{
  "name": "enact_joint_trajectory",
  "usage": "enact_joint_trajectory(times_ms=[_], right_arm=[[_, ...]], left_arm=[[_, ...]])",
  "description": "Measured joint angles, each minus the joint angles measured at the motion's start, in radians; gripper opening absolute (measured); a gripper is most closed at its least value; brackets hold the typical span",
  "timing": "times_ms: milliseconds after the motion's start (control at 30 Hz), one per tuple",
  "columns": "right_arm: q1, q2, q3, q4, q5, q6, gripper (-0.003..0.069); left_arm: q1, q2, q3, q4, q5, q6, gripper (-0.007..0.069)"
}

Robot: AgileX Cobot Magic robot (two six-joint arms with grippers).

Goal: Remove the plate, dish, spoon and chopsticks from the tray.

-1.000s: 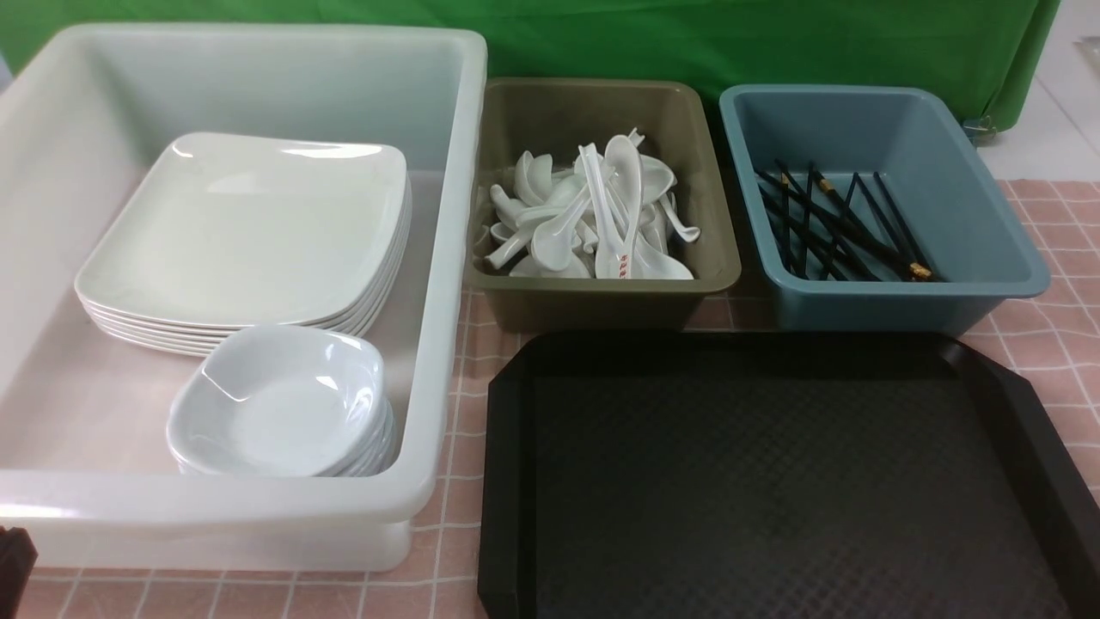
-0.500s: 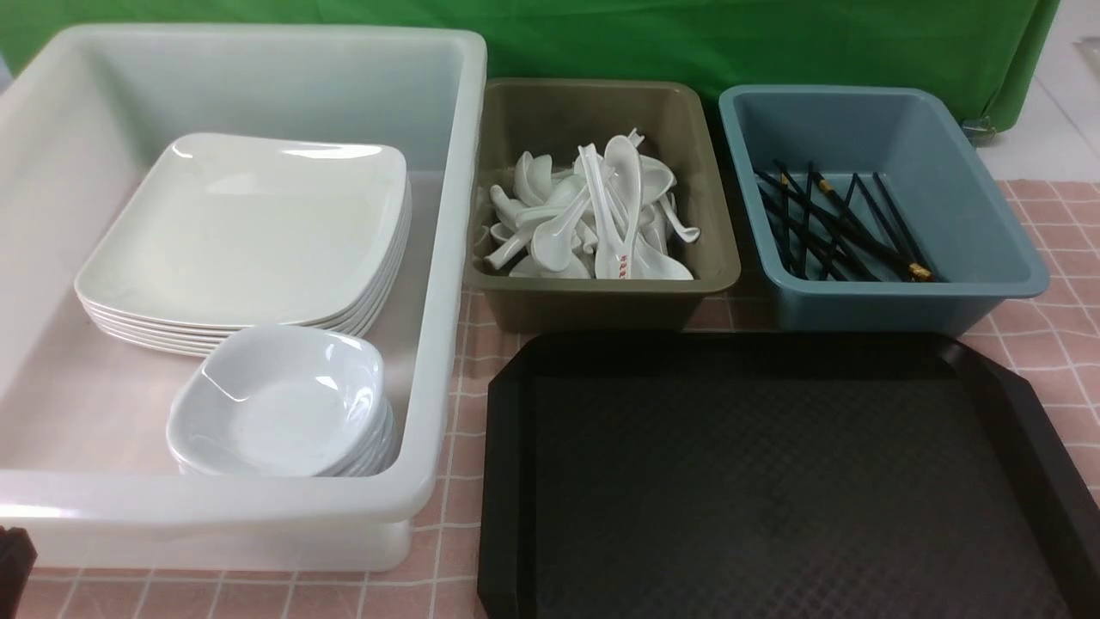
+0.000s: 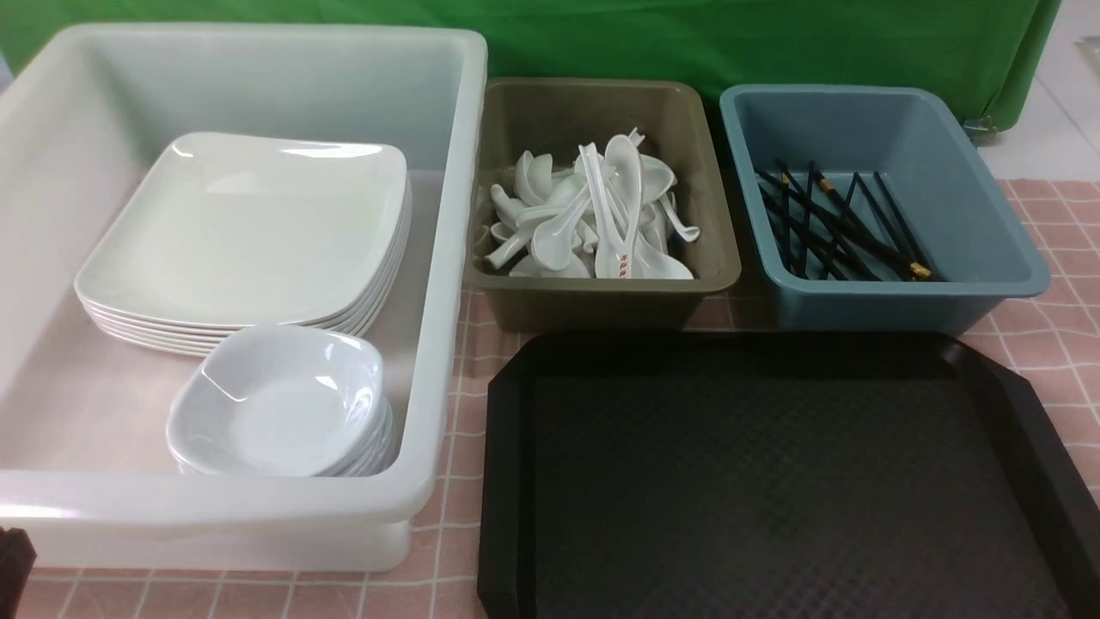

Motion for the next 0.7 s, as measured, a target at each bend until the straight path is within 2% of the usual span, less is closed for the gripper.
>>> enact_joint_trajectory(times_ms=[700], right_arm=[[-0.005,0.0,-0.002,-0.004,0.017,-0.039,0.0244]], left_arm=[[0.0,0.0,0.0,0.03,0.007,0.0,0.0005]])
